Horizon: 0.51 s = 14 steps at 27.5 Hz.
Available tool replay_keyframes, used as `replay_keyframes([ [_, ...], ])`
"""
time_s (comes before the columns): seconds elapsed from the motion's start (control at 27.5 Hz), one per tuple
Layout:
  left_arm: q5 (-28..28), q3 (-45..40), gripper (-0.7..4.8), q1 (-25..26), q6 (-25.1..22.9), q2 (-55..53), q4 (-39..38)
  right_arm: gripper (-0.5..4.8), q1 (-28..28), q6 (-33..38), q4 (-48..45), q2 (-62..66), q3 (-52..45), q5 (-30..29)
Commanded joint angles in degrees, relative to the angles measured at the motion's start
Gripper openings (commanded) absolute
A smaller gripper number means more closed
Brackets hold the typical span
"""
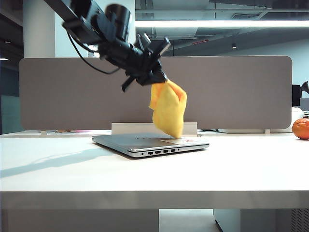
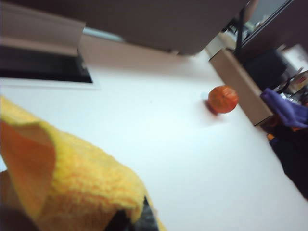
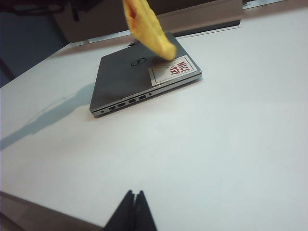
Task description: Pick up the yellow rag and put it over the laptop.
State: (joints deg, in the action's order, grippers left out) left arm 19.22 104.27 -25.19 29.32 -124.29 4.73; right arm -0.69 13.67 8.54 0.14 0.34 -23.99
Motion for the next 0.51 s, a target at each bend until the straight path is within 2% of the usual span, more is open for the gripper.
replay_keyframes([
  [0.04, 0.55, 5.22, -0.06, 0.26, -0.42, -3.72, -3.63, -0.06, 0.02, 0.02, -0.63, -0.07, -0.2, 0.02],
  [0.29, -2.69, 6.54, -0.06, 4.33, -1.18, -6.4, -14.25, -0.06, -0.02, 0.02, -0.63, -0.07, -0.2, 0.04],
  [0.4, -3.98, 6.56, -0.06, 6.54, -5.42, -6.4, -21.2, -0.06, 0.0, 0.02, -0.63, -0.07, -0.2, 0.04],
  [0.51, -5.11, 6.54, -0.05, 6.64, -7.82, -6.75, -24.09, -0.06, 0.02, 0.02, -0.63, -0.07, -0.2, 0.07],
])
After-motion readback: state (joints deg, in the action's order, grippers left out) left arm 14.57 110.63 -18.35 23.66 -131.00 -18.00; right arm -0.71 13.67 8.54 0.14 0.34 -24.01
